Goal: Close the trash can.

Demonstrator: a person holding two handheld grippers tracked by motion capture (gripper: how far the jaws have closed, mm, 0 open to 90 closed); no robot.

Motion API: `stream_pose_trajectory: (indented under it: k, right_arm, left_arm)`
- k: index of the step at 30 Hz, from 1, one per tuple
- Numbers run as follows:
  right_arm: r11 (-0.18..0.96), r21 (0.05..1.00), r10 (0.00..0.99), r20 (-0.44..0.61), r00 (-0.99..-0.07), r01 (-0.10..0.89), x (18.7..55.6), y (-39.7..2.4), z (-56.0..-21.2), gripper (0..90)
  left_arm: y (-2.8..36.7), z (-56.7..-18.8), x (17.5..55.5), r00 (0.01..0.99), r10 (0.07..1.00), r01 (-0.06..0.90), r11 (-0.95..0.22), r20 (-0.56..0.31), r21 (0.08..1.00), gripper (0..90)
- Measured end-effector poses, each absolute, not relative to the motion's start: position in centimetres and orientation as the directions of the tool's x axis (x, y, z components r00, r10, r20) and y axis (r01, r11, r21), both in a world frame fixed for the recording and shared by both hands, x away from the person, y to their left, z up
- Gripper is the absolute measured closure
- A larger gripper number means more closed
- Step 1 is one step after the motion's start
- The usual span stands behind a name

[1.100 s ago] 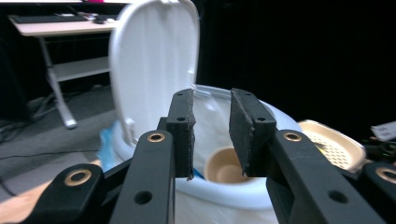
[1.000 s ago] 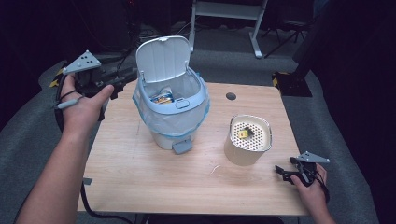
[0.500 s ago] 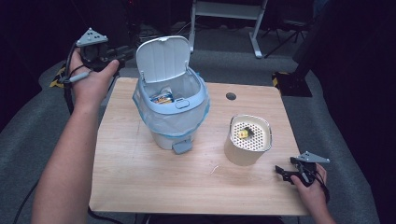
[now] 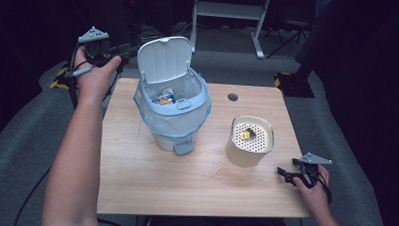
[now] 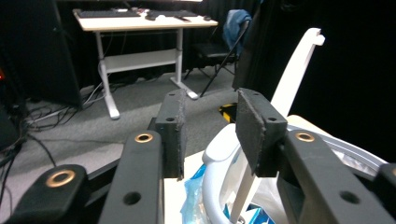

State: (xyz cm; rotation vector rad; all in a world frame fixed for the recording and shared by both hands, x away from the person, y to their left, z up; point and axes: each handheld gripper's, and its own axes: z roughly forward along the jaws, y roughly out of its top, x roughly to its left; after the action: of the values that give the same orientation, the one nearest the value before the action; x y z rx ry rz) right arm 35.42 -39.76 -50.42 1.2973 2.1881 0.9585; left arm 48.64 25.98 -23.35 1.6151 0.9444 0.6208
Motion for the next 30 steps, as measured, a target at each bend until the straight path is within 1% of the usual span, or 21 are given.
stream_pose_trajectory:
  k: [2,5,7,10,15,21,23,25,30]
  right_arm:
    - [0.327,0.738,0.879,-0.008,-0.477,0.59,35.4,-39.7,-50.4,16.1]
    - [0.326,0.739,0.879,-0.008,-0.477,0.589,35.4,-39.7,-50.4,16.0]
    - [0.328,0.738,0.878,-0.009,-0.478,0.589,35.5,-39.7,-50.4,15.9]
    - [0.328,0.739,0.879,-0.01,-0.476,0.589,35.5,-39.7,-50.4,15.8]
    - [0.328,0.739,0.879,-0.01,-0.476,0.589,35.5,-39.7,-50.4,15.8]
    - [0.328,0.738,0.879,-0.01,-0.477,0.589,35.5,-39.7,-50.4,15.8]
    - [0.327,0.739,0.879,-0.01,-0.476,0.589,35.5,-39.7,-50.4,15.8]
    - [0.328,0.739,0.879,-0.01,-0.476,0.589,35.5,-39.7,-50.4,15.8]
    - [0.328,0.739,0.879,-0.01,-0.476,0.589,35.5,-39.7,-50.4,15.8]
  left_arm:
    - [25.9,-23.4,48.5,0.575,0.815,0.249,-0.085,-0.077,0.965,65.3]
    - [25.2,-23.2,47.9,0.649,0.755,0.245,-0.09,-0.094,0.965,63.9]
    - [24.6,-23.0,47.4,0.667,0.739,0.245,-0.092,-0.099,0.965,62.3]
    - [23.2,-23.0,46.6,0.703,0.706,0.243,-0.132,-0.081,0.961,60.5]
    - [21.1,-23.3,45.4,0.721,0.692,0.248,-0.198,-0.044,0.948,58.6]
    - [20.0,-24.5,45.0,0.736,0.677,0.258,-0.234,-0.033,0.937,59.1]
    - [19.7,-24.8,44.9,0.739,0.673,0.263,-0.247,-0.03,0.933,61.0]
    - [19.4,-25.0,44.7,0.744,0.667,0.272,-0.254,-0.035,0.928,66.9]
    - [18.6,-25.8,44.5,0.76,0.649,0.293,-0.29,-0.038,0.911,73.8]
